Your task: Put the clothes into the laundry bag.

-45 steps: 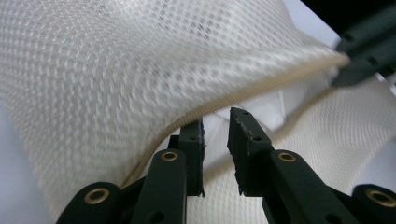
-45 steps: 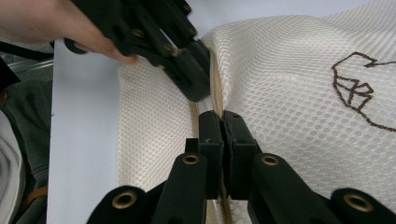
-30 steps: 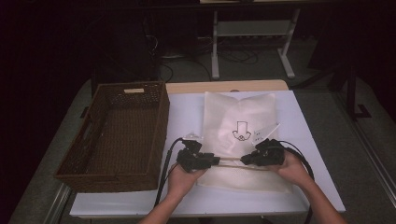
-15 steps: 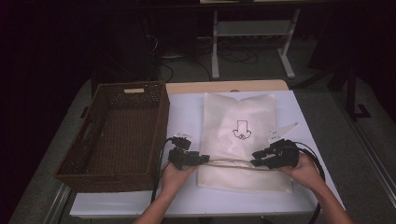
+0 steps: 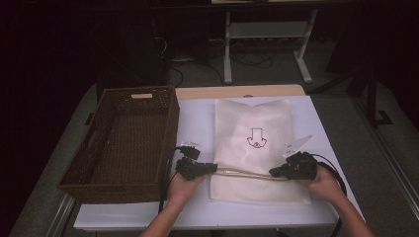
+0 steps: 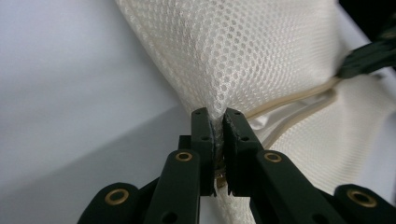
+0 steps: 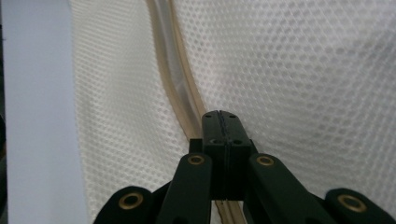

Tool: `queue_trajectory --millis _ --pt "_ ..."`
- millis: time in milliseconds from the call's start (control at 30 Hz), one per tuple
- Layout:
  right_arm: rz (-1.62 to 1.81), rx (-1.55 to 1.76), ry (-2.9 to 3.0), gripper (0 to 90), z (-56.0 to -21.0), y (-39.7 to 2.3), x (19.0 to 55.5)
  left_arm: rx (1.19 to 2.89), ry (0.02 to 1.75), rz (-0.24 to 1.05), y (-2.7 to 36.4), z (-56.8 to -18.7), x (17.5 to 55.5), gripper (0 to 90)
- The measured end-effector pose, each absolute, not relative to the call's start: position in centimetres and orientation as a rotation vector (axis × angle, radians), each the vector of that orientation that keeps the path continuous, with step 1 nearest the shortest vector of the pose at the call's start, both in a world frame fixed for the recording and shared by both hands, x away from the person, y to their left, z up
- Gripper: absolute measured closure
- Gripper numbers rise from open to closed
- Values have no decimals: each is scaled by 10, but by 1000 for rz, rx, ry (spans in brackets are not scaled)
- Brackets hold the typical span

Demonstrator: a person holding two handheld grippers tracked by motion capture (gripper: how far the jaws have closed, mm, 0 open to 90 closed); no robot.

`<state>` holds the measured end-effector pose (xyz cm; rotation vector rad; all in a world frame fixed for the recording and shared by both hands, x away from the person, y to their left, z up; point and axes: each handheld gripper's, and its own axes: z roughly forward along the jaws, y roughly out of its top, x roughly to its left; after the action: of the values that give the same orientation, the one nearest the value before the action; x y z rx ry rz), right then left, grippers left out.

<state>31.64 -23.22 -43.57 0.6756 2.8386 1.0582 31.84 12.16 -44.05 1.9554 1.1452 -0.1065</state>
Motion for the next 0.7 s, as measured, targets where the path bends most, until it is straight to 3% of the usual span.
queue_trajectory --millis 200,300,433,700 --pt "1030 727 2811 898 -437 -242 319 1920 1109 -175 127 -435 314 821" --pt "1067 749 2773 867 -434 -248 319 1904 1129 -192 126 -437 315 661" --pt "1097 791 2732 845 -431 -256 319 1863 1151 -192 128 -436 318 578" --pt "1051 850 2732 856 -442 -265 320 1980 1163 -136 117 -448 325 779"
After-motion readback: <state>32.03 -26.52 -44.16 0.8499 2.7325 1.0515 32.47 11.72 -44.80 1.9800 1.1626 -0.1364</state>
